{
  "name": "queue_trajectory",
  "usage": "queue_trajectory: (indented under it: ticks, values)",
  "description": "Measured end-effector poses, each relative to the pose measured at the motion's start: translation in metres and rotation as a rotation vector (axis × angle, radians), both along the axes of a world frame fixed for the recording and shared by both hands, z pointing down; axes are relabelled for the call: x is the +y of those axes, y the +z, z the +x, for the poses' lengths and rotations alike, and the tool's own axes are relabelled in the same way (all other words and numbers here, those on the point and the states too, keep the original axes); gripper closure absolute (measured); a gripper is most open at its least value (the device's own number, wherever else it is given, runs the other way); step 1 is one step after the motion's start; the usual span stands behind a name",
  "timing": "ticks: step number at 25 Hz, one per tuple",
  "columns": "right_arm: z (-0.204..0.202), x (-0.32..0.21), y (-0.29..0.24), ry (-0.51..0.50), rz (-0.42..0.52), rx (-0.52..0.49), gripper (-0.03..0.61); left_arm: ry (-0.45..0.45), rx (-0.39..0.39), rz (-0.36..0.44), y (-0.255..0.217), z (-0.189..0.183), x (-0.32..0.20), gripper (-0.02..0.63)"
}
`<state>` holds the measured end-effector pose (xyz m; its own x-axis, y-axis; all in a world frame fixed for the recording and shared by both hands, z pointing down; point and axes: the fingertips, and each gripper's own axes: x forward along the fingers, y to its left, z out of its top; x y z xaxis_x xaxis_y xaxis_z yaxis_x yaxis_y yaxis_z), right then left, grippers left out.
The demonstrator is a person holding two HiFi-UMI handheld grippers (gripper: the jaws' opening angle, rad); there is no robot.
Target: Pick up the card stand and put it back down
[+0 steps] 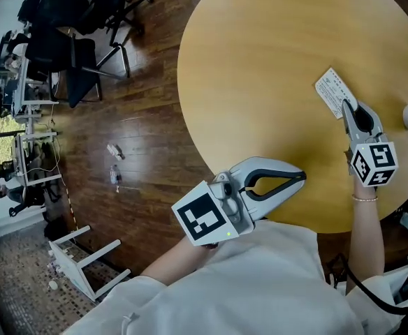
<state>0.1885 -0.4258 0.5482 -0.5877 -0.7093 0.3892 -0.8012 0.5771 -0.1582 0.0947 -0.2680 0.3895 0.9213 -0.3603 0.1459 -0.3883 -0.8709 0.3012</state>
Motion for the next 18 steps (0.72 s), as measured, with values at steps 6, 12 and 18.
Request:
queue_trajectory:
  ticks: [6,12,18]
  values:
    - [0.006,0.021,-0.012,0.011,0.044,0.020,0.560,0.012,0.027,0.012,0.004,0.004,0.011,0.618]
    - [0.016,0.072,-0.065,0.037,0.105,-0.033,0.560,0.006,0.023,0.044,-0.011,-0.006,0.039,0.618]
    - [0.007,0.135,-0.136,0.057,0.184,-0.077,0.560,0.009,0.033,0.046,-0.037,-0.029,0.070,0.618]
